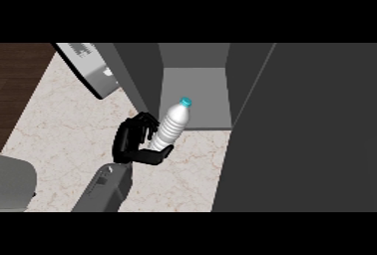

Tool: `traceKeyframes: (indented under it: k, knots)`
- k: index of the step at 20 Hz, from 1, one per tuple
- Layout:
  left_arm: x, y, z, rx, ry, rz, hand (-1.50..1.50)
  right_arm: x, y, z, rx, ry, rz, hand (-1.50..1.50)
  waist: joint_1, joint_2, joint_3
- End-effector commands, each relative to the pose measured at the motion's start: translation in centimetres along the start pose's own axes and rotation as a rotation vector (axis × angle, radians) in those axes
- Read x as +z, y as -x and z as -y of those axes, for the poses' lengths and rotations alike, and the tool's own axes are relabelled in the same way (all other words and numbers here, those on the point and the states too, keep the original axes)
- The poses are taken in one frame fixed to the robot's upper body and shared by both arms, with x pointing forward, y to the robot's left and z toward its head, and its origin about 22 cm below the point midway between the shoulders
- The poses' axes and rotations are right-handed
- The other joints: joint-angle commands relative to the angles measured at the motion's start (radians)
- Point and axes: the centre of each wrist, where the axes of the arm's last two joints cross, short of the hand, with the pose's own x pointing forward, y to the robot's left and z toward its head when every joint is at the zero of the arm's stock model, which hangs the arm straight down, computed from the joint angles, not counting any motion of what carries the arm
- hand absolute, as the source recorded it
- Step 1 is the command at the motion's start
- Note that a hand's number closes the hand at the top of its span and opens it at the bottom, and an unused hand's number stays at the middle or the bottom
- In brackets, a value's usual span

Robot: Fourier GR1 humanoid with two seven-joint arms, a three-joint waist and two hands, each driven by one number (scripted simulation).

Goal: Pick up the bottled water, place it into the cabinet and close the cabinet

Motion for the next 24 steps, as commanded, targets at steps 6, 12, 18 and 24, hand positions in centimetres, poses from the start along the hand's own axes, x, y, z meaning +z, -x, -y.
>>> traceKeyframes:
  k: [6,12,18,24]
  knots:
    - [-3.7,-5.1,6.3,0.050,0.025,0.025,1.50,1.4,-2.1,0.8,0.043,0.014,0.050,-1.50,-0.007,-0.001,0.001]
    - [-7.7,-7.9,9.1,-0.025,-0.003,-0.005,1.50,1.0,-1.7,0.8,0.045,0.028,0.051,-1.50,-0.008,0.004,0.000]
    - [-8.2,-8.4,11.6,-0.063,-0.016,-0.034,1.50,1.6,-2.6,1.4,0.014,0.026,0.052,-1.50,-0.008,0.005,0.000]
    - [-11.5,-7.2,10.7,-0.056,-0.107,-0.107,1.50,2.1,-0.8,1.3,0.022,0.025,0.035,-1.50,-0.032,0.010,0.001]
